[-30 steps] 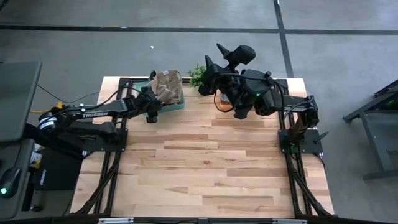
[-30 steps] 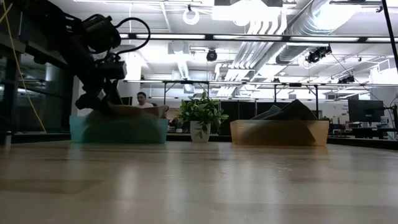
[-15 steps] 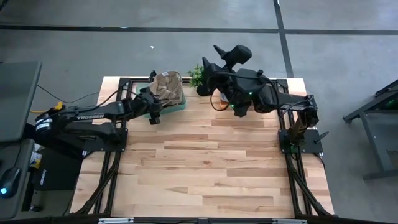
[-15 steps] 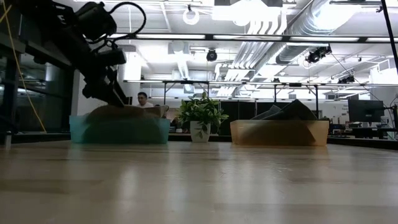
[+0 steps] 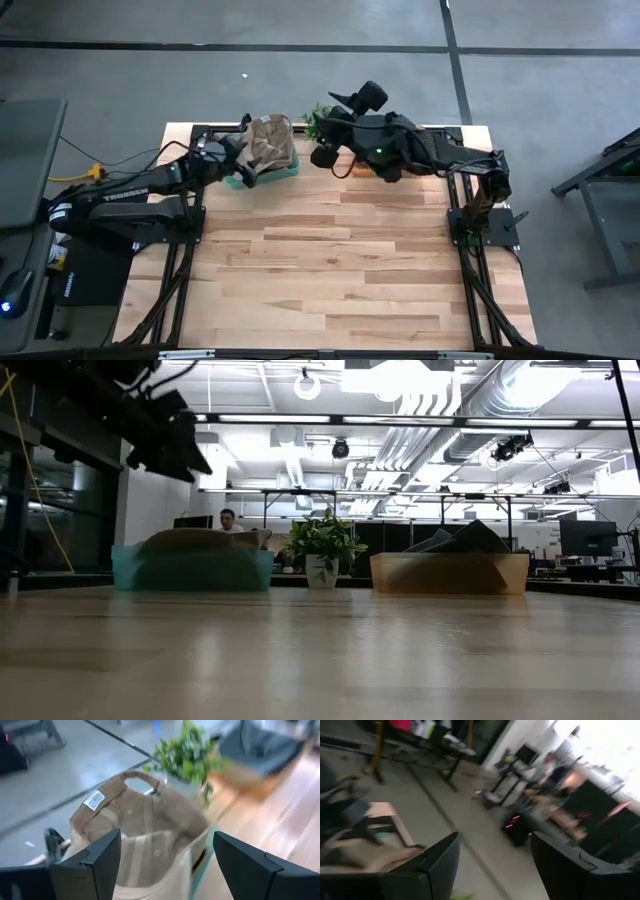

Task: Pick & Place hat
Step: Put the brown cap into the blue bin

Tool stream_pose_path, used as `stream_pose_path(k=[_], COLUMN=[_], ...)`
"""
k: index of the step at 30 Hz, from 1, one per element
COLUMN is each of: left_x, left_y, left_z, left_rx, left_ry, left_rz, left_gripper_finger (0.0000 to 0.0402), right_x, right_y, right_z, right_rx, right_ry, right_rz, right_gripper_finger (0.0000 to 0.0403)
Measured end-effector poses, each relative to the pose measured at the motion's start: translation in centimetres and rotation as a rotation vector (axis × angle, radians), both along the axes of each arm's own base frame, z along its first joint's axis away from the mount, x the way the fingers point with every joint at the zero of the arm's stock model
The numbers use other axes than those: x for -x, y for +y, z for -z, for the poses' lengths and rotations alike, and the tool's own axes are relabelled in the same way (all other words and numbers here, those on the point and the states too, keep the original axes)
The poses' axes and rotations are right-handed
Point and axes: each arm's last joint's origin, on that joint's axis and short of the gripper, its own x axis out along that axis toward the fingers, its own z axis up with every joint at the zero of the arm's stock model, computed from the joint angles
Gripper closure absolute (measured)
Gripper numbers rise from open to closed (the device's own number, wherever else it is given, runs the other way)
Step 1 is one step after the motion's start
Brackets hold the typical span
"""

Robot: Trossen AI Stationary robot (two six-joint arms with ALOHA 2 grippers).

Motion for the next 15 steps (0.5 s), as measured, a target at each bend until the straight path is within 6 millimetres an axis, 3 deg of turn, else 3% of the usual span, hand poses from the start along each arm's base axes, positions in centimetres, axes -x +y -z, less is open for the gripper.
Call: stream_pose_path(k=[8, 15], left_x=[1.6, 3.7], left_y=[-0.9, -2.4], left_z=[-3.4, -6.0], left_rx=[0.276, 0.566], left_ry=[-0.357, -0.573], left_rz=[-0.084, 0.008], left_gripper_finger=[0.0126, 0.0126], right_x=[-1.4, -3.9], right_y=[-2.3, -4.4], right_z=[3.5, 10.7], right_rx=[-0.294, -0.516], right_ry=[-0.059, -0.049], right_rz=[-0.123, -0.173], right_gripper_finger=[0.0171, 0.0210])
